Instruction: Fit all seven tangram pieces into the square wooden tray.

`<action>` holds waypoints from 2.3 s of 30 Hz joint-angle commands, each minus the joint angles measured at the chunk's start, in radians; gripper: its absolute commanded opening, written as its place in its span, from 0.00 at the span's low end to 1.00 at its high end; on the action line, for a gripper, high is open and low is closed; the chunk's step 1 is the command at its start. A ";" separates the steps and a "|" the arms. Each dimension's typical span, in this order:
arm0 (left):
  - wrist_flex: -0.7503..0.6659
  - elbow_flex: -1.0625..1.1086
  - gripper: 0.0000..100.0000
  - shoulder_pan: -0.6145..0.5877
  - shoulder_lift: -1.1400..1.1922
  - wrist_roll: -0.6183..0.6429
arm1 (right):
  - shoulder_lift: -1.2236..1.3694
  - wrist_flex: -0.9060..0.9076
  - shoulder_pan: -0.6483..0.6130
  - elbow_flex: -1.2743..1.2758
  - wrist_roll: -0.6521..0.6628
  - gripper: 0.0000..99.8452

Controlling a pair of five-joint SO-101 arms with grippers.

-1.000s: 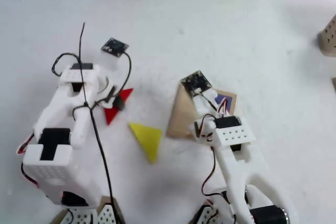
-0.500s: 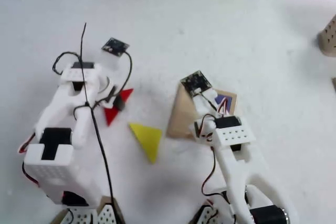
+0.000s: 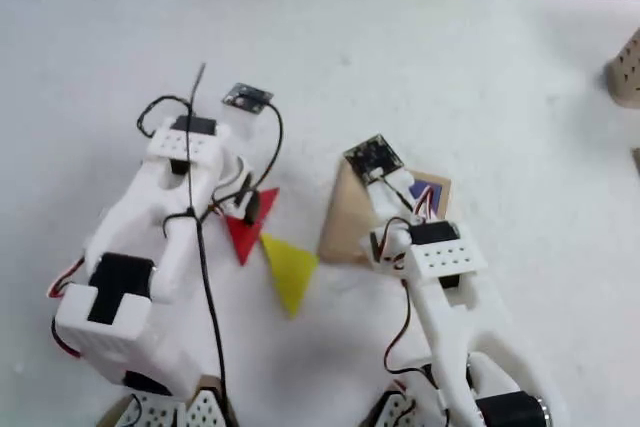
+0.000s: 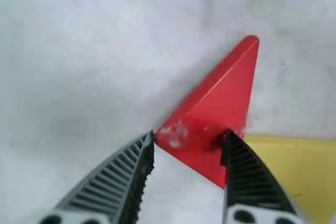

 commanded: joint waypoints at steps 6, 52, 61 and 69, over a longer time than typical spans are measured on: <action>0.009 -0.015 0.21 0.025 -0.062 0.043 | -0.025 0.008 -0.002 -0.009 0.006 0.02; -0.038 0.114 0.43 0.090 -0.222 0.190 | -0.028 0.012 0.001 -0.011 0.008 0.02; -0.080 0.018 0.41 0.091 0.036 0.169 | -0.027 0.012 -0.001 -0.009 0.008 0.02; 0.107 -0.262 0.41 0.142 0.298 0.167 | -0.027 0.008 -0.004 -0.008 0.008 0.02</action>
